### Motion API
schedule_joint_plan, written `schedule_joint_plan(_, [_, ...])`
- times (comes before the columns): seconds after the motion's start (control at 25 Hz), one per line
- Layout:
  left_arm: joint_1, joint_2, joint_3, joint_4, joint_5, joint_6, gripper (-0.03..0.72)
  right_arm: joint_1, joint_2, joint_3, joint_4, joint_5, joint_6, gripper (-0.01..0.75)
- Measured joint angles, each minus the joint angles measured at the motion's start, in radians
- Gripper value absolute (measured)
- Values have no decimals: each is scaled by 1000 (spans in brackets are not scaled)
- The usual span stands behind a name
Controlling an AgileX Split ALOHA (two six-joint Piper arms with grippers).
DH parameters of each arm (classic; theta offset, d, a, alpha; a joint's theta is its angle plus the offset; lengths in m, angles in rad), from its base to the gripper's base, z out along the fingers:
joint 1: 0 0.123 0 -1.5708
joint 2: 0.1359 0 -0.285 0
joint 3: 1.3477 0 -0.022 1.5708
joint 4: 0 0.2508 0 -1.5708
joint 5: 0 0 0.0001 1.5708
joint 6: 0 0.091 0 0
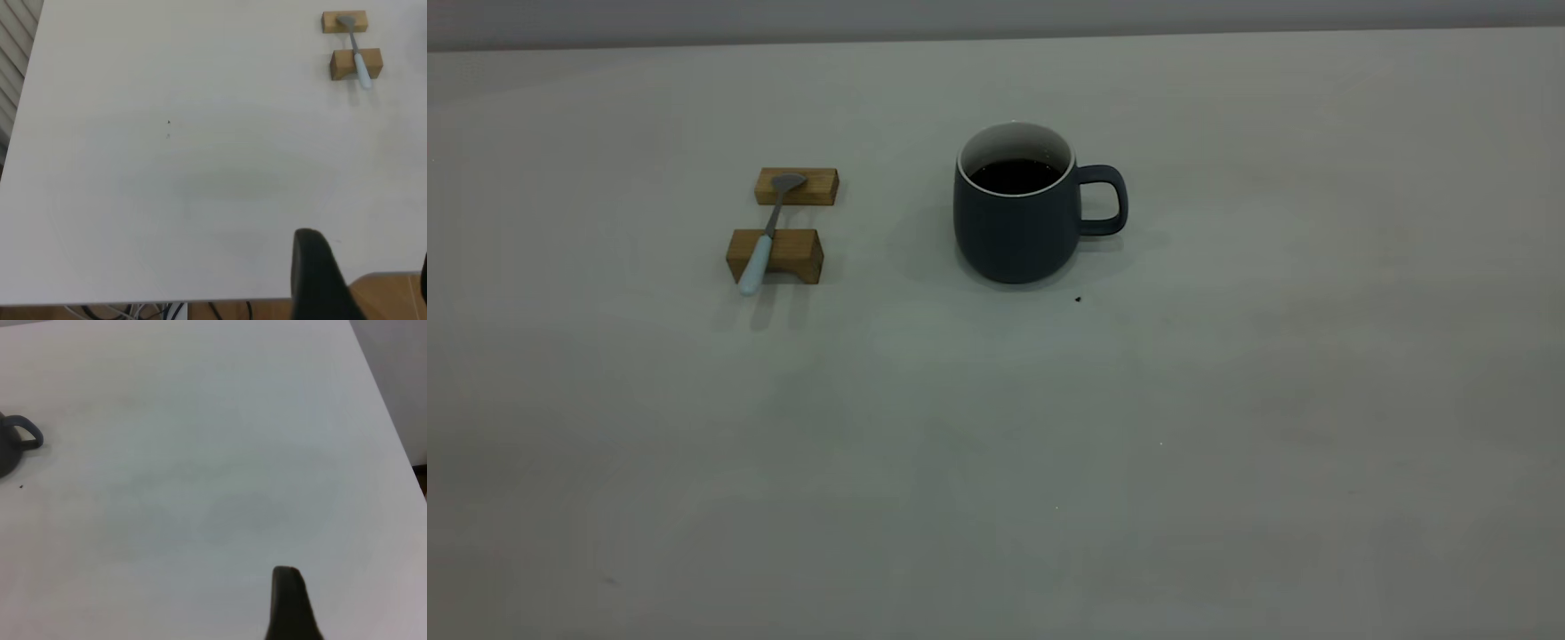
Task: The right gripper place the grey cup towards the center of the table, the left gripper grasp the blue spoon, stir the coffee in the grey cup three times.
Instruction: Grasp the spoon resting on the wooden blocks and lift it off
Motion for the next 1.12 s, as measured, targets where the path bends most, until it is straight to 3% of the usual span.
schedule_joint_plan(0.96, [0,9,-1,0,-2,0,446,0,0,0,0,0,0,541])
schedule_joint_plan(1.12, [0,137,-28,0,-68,-12,449,0,0,0,0,0,0,541])
